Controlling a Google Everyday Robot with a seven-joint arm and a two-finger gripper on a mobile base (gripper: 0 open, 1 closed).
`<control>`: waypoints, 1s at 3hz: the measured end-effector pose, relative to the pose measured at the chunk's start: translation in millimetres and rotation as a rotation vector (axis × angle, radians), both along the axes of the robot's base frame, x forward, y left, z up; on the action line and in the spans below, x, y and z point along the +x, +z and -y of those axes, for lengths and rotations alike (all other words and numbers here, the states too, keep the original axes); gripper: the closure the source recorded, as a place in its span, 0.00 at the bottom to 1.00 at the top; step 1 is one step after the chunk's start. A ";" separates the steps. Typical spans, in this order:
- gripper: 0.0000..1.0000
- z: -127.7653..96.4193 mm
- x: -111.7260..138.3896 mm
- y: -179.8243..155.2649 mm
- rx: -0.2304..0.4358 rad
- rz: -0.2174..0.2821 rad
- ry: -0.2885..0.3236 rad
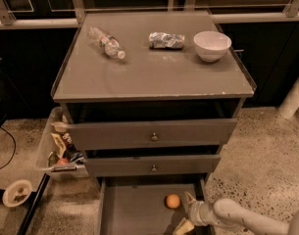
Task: Place orange into bottom drawer
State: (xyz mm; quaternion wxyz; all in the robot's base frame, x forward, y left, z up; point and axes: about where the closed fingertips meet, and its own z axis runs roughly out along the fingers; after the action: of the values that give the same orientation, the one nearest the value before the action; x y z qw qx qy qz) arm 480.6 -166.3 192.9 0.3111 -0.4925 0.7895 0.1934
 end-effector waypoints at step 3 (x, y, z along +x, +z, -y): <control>0.00 45.2 -76.4 129.9 -0.151 0.200 0.043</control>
Offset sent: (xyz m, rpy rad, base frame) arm -0.0969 -0.0528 0.1576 -0.2056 -0.2267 0.0601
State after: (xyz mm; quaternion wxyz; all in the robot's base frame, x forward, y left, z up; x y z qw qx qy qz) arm 404.2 -211.5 322.8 0.3462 -0.5482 0.7560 0.0900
